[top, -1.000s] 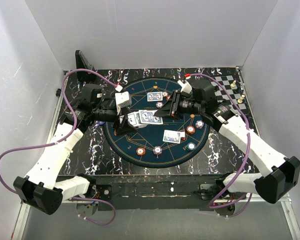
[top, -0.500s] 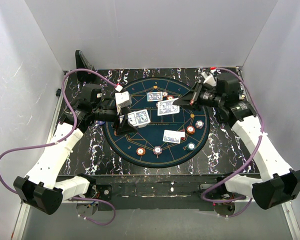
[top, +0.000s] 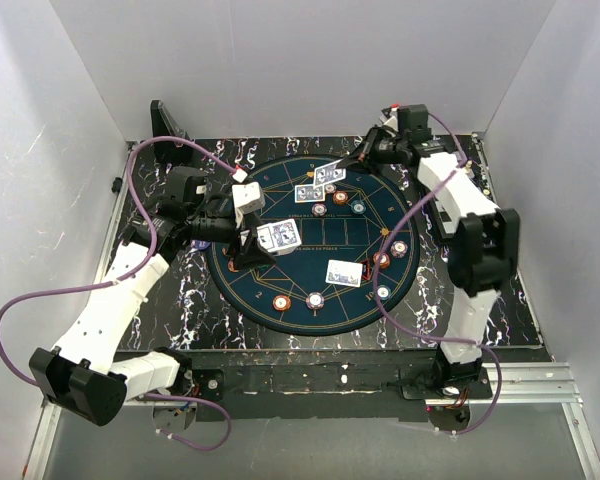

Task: Distribute texas hold em gaming equipment

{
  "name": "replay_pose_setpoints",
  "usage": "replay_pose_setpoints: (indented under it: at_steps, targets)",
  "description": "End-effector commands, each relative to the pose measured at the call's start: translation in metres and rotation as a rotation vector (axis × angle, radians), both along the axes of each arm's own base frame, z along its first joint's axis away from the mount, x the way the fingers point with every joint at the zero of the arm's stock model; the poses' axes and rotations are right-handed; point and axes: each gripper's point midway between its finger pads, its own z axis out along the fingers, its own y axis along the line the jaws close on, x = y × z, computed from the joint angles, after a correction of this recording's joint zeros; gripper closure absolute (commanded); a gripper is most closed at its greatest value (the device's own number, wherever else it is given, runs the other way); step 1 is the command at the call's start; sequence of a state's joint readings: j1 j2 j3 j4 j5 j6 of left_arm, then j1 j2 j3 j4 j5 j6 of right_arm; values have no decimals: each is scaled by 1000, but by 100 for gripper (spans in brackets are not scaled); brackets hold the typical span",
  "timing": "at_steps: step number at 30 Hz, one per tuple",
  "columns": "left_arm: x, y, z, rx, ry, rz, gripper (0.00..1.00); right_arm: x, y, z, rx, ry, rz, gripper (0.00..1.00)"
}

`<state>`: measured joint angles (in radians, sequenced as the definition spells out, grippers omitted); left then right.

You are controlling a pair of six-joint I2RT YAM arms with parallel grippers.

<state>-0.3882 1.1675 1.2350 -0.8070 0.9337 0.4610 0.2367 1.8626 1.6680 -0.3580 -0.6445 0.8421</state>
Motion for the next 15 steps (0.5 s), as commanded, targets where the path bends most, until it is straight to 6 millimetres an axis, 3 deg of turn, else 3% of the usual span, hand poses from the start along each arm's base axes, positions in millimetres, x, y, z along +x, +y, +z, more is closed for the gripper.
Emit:
replay_pose_setpoints:
  at_steps: [1,2,7,12,15]
  targets:
    - [0,-2,21,-40,-50,-13,63,60,6,-35,-57,-34,-23,99]
    - [1,-1,22,-39,-53,-8,63,71,9,-50,-65,-16,-26,99]
    - [-4,2,24,-32,-54,-5,63,120,18,-85,-62,19,-84,99]
    - [-8,4,18,-21,-33,-5,62,145,18,-119,-88,15,-163,99]
    - [-12,5,14,-18,-23,-9,62,149,22,-139,-90,48,-161,91]
